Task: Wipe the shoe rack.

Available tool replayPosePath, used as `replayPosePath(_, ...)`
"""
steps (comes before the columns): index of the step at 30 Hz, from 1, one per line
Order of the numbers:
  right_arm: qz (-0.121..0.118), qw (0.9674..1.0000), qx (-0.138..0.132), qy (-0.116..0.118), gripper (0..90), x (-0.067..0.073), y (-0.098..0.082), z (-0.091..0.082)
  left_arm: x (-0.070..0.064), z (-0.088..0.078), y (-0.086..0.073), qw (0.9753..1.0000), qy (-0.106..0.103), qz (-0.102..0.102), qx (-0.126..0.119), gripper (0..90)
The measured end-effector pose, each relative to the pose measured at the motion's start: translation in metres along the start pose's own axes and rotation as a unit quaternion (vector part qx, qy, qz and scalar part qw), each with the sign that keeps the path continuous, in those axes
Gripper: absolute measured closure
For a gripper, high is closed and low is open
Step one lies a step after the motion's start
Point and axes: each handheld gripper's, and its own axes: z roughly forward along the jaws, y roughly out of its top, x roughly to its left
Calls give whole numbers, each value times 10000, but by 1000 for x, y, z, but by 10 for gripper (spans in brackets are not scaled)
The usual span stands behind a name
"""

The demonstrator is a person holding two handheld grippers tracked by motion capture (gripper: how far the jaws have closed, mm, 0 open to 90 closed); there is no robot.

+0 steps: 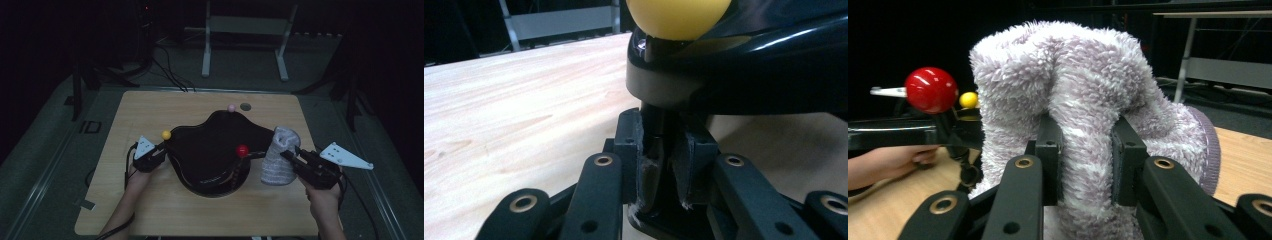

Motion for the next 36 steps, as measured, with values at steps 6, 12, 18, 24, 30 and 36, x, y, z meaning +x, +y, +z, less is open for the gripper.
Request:
replayPosePath(6,-80,9999,43,-85,718,-16,6,18,-4,-19,-6,10000,-28,47,37,749)
replayPosePath(12,-102,9996,34,-249,719,-28,12,34,-12,-31,-11,10000,-83,45,18,748)
replayPosePath(18,-5,9992,46,-399,721,-42,13,46,-22,-38,-14,9997,-182,144,25,749)
replayPosePath(24,27,9990,87,-447,720,-48,16,48,-26,-40,-16,9996,-237,162,-35,744)
replayPosePath(30,-98,9987,-64,-491,720,-42,24,30,-24,-36,-15,9997,-165,166,-68,742)
replayPosePath(36,-74,9994,-135,-302,720,-39,34,28,-22,-30,-13,9998,-98,143,-94,750)
